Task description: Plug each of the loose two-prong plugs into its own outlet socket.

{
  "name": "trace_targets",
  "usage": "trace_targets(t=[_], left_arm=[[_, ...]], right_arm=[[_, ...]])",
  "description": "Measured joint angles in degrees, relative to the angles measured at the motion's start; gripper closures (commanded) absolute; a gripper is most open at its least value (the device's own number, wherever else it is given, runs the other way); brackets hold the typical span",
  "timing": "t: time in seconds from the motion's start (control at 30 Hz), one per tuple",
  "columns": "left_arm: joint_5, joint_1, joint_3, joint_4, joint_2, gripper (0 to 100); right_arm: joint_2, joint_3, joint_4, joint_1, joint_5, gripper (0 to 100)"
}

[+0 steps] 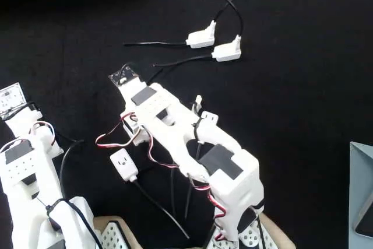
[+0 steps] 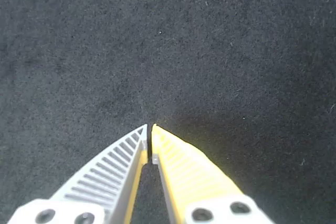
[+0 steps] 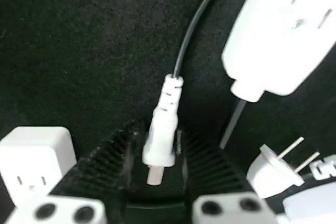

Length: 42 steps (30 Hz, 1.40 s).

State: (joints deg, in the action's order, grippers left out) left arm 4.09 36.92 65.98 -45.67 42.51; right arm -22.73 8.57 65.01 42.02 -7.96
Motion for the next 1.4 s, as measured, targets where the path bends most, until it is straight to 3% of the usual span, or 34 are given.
trace_targets(t=[0.23, 0.47, 0.67, 0.87, 1.1, 1.23, 1.4], left_arm=[[0.0, 0.0, 0.0, 0.0, 0.0, 97], [0.0, -0.09, 0.0, 0.0, 0.0, 97], [0.0, -4.48, -2.29, -0.35, 0.79, 97], [0.0, -10.37, -5.98, -4.66, 11.16, 97], [0.0, -21.63, -4.57, -3.69, 29.36, 97], [0.0, -29.19, 2.29, 2.55, 36.66, 97], [-0.18, -31.82, 13.19, 13.1, 40.53, 97]], right_arm=[[2.46, -0.09, 3.43, 0.0, 0.0, 98.7], [16.53, 0.09, 8.7, 0.0, 0.0, 98.7], [32.62, 4.75, 11.16, 0.0, 0.09, 98.7], [49.41, 10.9, 11.34, -1.14, 5.45, 98.7], [61.01, 24.09, 0.53, -1.32, 10.37, 98.7], [64.44, 33.32, -8.26, -1.32, 12.48, 98.7], [66.37, 39.65, -14.86, -1.23, 14.24, 98.7]])
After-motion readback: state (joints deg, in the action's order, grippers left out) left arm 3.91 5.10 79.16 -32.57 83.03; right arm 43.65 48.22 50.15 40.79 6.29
